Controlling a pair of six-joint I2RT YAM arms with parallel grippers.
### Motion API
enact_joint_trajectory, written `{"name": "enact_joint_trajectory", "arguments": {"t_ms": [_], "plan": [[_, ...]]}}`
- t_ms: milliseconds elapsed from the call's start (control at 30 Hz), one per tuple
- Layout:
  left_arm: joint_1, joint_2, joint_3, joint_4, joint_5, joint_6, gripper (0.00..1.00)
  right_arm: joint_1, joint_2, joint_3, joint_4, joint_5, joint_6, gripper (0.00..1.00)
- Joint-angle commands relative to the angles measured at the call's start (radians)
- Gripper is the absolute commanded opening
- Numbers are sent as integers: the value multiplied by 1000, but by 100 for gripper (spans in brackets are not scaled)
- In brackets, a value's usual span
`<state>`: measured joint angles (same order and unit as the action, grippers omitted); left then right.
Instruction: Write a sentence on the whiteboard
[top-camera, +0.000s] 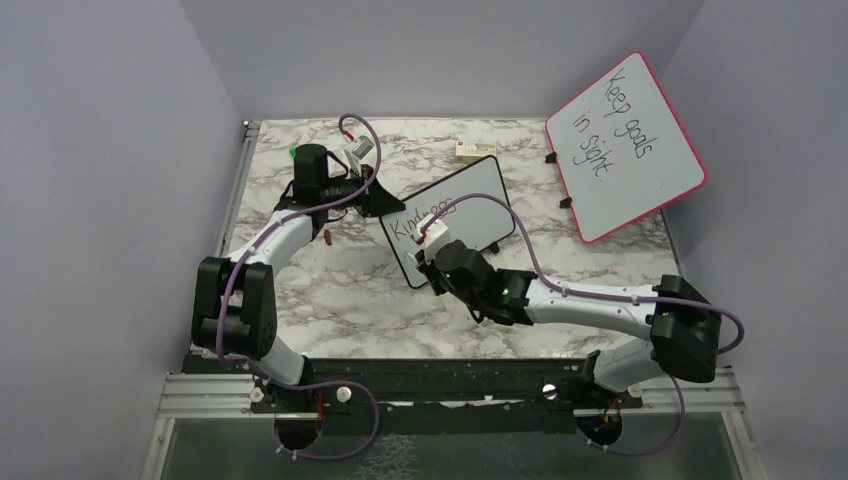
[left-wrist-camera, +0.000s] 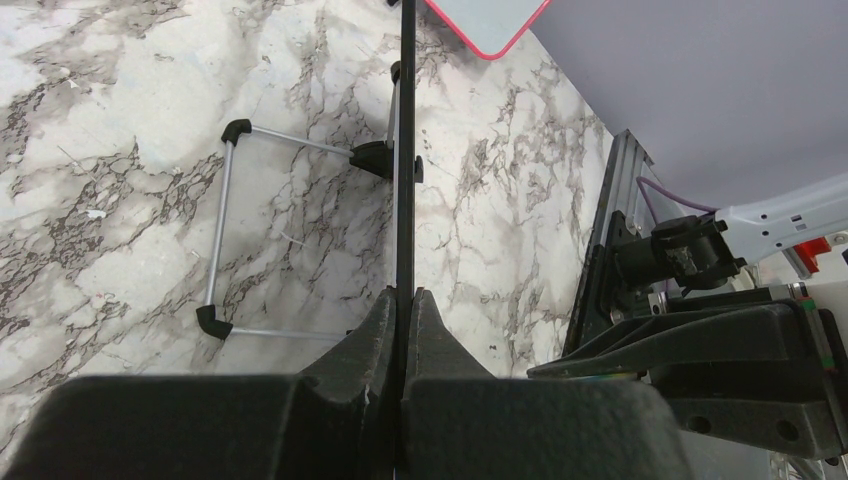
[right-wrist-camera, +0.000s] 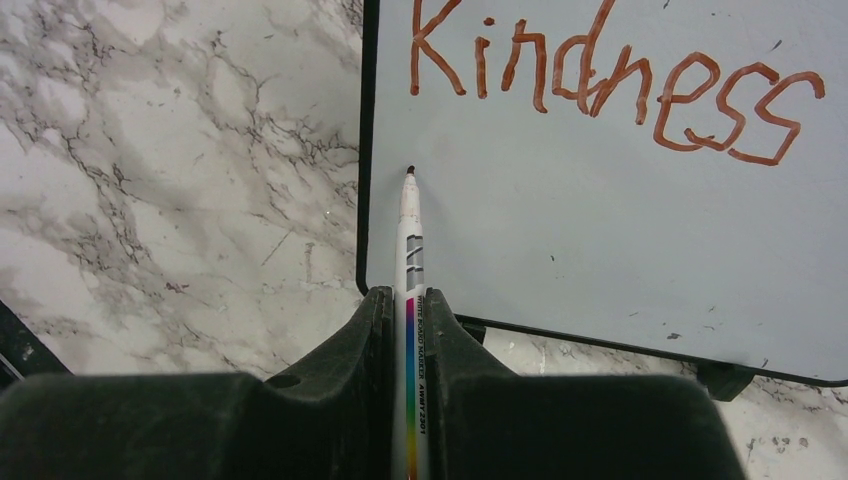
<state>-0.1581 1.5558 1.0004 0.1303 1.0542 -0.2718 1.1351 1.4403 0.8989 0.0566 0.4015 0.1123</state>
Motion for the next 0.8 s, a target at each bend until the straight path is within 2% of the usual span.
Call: {"name": "enact_joint_trajectory", "arguments": {"t_ms": [0, 767], "plan": [[-1, 3, -5, -75, -34, 20, 0, 9, 8, 32, -11, -20, 0, 1], [-1, 4, -2, -75, -33, 19, 0, 11, 52, 54, -23, -7, -5, 1]]}}
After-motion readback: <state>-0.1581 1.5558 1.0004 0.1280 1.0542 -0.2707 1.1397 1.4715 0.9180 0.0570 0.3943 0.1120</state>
